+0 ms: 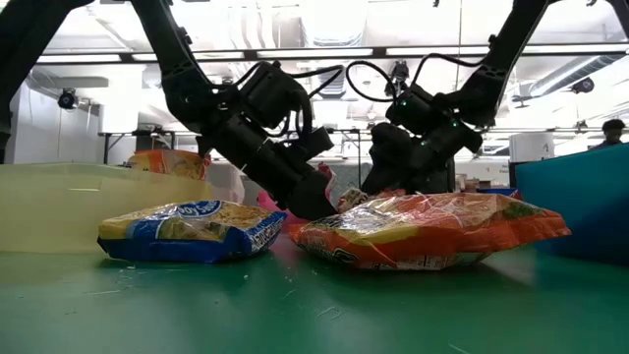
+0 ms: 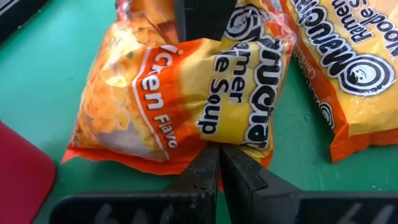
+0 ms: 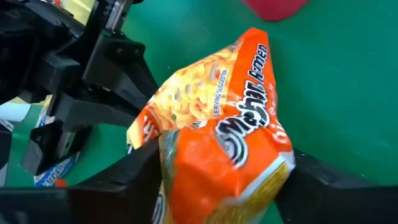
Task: Sort Maruchan noodles
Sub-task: Put the orange noodle pack into the yellow bin
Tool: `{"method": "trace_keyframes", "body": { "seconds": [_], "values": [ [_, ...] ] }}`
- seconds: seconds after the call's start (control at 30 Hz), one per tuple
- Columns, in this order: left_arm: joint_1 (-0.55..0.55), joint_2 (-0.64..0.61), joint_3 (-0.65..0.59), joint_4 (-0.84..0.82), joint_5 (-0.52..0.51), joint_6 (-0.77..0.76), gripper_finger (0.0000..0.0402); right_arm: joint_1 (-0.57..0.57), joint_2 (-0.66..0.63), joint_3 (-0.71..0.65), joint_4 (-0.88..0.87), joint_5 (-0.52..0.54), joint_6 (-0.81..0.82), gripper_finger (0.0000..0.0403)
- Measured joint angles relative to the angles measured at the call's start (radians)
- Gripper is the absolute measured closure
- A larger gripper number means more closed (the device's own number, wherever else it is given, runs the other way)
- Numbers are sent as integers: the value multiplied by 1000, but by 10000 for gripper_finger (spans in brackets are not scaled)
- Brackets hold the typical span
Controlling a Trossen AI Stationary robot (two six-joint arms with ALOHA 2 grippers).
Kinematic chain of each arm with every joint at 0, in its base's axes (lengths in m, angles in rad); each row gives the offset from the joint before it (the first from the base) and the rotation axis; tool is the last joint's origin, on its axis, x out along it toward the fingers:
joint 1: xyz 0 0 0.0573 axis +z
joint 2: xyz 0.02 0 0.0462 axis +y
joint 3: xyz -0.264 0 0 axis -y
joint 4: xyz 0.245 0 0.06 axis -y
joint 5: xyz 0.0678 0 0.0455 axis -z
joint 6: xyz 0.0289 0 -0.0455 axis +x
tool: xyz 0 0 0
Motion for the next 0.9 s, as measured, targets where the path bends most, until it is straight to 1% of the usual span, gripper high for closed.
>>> {"method": "trace_keyframes", "body": {
  "seconds": [0.17,0.3,0.43,0.5,0.7,0.9],
  "values": [
    [0,-11,-2,-11,0,-3,402,2,-8,0,1,-2,0,238],
    [1,-57,-5,-73,-2,14,402,2,-26,0,-3,-4,-9,303],
    [1,-121,-5,-137,-3,43,402,2,-61,0,-10,-6,-43,348],
    [1,-149,-6,-162,-3,65,402,2,-85,0,-13,-6,-62,357],
    [1,-250,-8,-217,-3,130,402,15,-155,-2,3,6,-150,363],
    [0,-391,-8,-327,-1,200,402,59,-198,-4,2,85,-228,364]
  ]
}}
